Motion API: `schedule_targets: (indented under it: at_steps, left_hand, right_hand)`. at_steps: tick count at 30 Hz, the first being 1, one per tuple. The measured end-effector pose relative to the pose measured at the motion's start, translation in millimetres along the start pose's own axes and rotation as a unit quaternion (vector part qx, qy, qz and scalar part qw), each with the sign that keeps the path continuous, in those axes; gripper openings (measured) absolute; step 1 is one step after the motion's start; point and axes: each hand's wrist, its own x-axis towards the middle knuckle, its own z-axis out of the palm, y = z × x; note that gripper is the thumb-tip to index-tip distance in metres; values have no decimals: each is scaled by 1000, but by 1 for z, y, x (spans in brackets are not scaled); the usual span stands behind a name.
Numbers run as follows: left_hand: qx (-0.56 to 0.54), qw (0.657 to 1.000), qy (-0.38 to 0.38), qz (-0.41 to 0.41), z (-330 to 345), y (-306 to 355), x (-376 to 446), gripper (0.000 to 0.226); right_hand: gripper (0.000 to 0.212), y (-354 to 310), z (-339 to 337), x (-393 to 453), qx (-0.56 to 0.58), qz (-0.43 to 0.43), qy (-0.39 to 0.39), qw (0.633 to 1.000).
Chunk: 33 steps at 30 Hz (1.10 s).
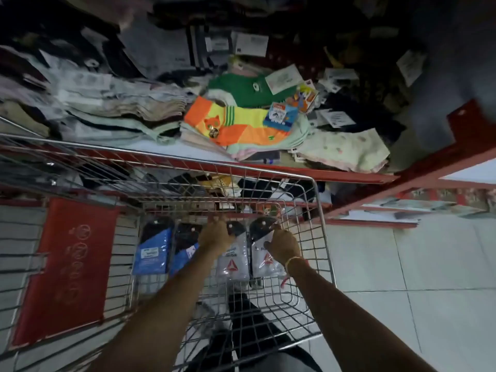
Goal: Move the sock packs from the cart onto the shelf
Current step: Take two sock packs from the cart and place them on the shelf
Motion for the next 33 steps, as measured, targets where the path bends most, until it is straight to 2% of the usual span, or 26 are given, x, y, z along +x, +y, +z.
schedule_targets:
  at_steps: [2,5,9,15,19,25,33]
  left_hand:
    - [-20,999,-29,-17,17,2,7,79]
    - [-50,996,-61,-45,40,5,4,90]
    - [-46,996,-43,-57,60,3,10,115]
    - [-97,992,-33,-74,67,-5,7,114]
    - [-139,984,-19,-113,63,-18,3,122]
    - [-171,978,-7,-117,41,-23,-19,122]
    - [-211,973,90,-37,-36,-1,-66,118]
  right_hand:
    - [45,1,11,14,23,1,-8,1000]
    - [69,3,27,28,41,9,-9,999]
    - [94,9,39,43,30,16,-14,999]
    - [119,6,53,46,6,24,-3,1000]
    - [117,-1,53,41,-18,30,22,999]
    - [114,-5,45,22,11,1,64,998]
    - [119,-29,-12,-37,64,-116,134,982]
